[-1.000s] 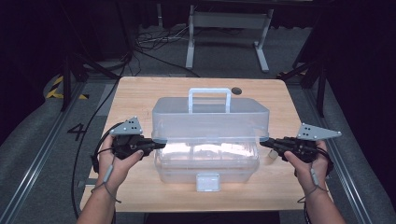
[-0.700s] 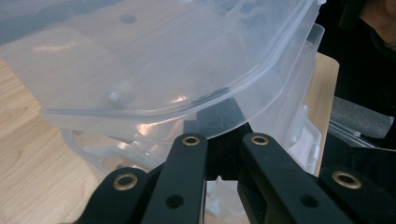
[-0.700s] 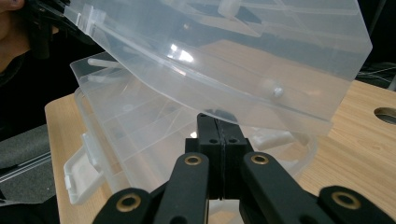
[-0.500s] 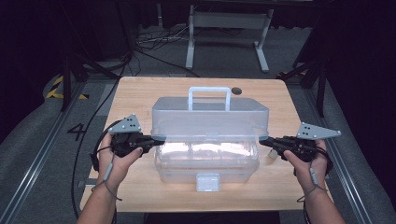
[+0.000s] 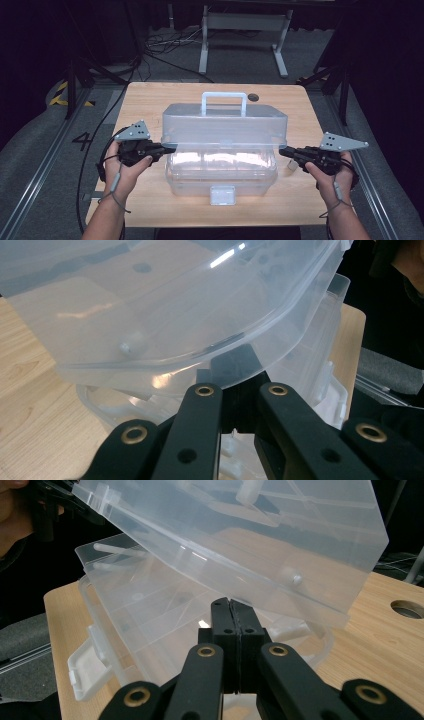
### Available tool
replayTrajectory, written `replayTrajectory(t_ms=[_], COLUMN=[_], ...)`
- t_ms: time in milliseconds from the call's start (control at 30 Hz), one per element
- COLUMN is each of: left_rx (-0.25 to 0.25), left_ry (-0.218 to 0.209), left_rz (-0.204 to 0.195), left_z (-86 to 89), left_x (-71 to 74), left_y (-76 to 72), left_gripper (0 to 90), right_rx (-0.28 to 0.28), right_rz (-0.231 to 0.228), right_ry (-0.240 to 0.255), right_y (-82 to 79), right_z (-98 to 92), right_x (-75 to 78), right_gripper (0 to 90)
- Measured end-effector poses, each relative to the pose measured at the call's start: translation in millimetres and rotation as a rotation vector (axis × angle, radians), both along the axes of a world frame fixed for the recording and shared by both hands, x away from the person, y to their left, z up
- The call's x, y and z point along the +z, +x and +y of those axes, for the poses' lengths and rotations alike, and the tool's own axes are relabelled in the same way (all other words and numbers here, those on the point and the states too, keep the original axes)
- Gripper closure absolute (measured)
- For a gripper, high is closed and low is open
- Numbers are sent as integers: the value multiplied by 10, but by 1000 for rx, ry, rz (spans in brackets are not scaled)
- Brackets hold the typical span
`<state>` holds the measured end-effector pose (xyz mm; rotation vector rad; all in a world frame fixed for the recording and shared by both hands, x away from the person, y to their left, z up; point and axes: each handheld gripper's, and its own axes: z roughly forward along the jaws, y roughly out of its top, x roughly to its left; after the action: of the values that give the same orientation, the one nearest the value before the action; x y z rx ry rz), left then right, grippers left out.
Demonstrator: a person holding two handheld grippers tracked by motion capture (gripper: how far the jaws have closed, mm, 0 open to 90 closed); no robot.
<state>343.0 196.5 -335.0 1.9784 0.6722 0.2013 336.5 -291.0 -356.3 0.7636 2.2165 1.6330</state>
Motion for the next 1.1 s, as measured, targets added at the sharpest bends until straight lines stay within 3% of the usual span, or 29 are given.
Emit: replayTrajectory(t_ms=[500,833,1100], left_rx=[8,0,2], left_ry=[0,-4,-11], left_rz=[-16,-4,-29], left_z=[0,0,5], left_x=[71,134,174], left_y=[55,122,176], left_gripper=[900,900,900], right_rx=[-31,-52,-77], right_rz=[-8,-18,-25], right_ry=[1,7,7], right_y=[-42,-38,-42], right_z=[-52,-66,-68], right_x=[37,96,144], right_gripper=[878,840,818])
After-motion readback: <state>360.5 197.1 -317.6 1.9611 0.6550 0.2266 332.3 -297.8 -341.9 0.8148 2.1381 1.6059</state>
